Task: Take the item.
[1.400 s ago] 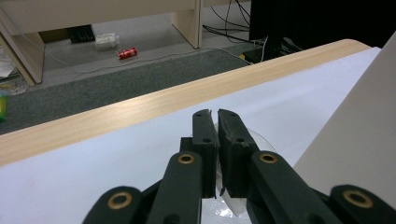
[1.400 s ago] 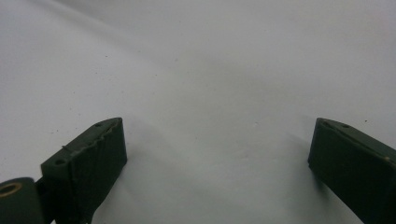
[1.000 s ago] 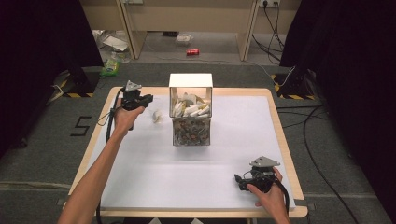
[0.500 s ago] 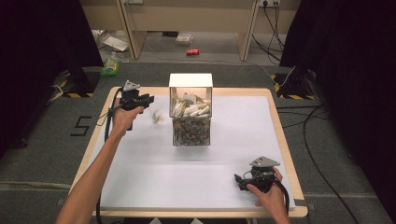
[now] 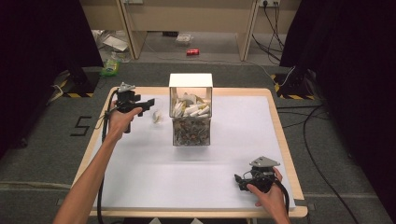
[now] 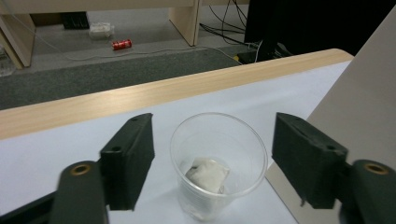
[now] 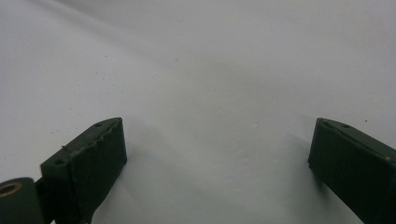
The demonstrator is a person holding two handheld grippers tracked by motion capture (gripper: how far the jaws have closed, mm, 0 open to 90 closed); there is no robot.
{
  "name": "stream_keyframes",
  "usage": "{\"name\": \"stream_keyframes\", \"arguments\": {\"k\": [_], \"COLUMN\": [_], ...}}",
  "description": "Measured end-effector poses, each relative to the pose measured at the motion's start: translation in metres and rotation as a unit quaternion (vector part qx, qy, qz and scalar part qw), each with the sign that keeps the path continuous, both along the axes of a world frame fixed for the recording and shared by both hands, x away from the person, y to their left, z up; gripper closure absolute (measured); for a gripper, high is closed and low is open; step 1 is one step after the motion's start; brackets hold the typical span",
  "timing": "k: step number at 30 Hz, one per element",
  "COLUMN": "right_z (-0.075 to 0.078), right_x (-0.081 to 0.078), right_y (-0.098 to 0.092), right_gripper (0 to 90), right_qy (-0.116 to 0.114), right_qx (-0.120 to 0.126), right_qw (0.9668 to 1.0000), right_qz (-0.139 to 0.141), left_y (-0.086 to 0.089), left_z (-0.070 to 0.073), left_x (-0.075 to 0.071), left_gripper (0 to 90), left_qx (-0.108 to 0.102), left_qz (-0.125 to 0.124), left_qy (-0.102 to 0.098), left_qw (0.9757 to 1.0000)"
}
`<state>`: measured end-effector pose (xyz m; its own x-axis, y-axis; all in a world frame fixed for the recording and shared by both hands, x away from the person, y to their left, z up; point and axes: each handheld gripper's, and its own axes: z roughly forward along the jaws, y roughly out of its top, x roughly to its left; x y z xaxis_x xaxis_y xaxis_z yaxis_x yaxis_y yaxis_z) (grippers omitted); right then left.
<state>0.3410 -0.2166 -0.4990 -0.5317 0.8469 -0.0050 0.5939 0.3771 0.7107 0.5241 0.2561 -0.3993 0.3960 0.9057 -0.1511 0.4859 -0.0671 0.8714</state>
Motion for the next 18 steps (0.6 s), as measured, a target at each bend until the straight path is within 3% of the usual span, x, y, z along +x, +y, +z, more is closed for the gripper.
{"name": "stream_keyframes", "arguments": {"k": [1, 18], "right_z": [0.000, 0.000], "right_x": [0.000, 0.000], "right_y": [0.000, 0.000], "right_gripper": [4.8, 4.8], "right_qy": [0.000, 0.000], "right_qx": [0.000, 0.000], "right_qw": [1.0000, 1.0000], "right_qz": [0.000, 0.000], "left_y": [0.000, 0.002], "left_z": [0.000, 0.005], "left_x": [-0.001, -0.022], "left_gripper": [18.9, 16.5], "left_qx": [-0.002, -0.019], "left_qz": [0.001, -0.010], "left_qy": [0.000, -0.014], "left_qw": [1.0000, 0.9997]}}
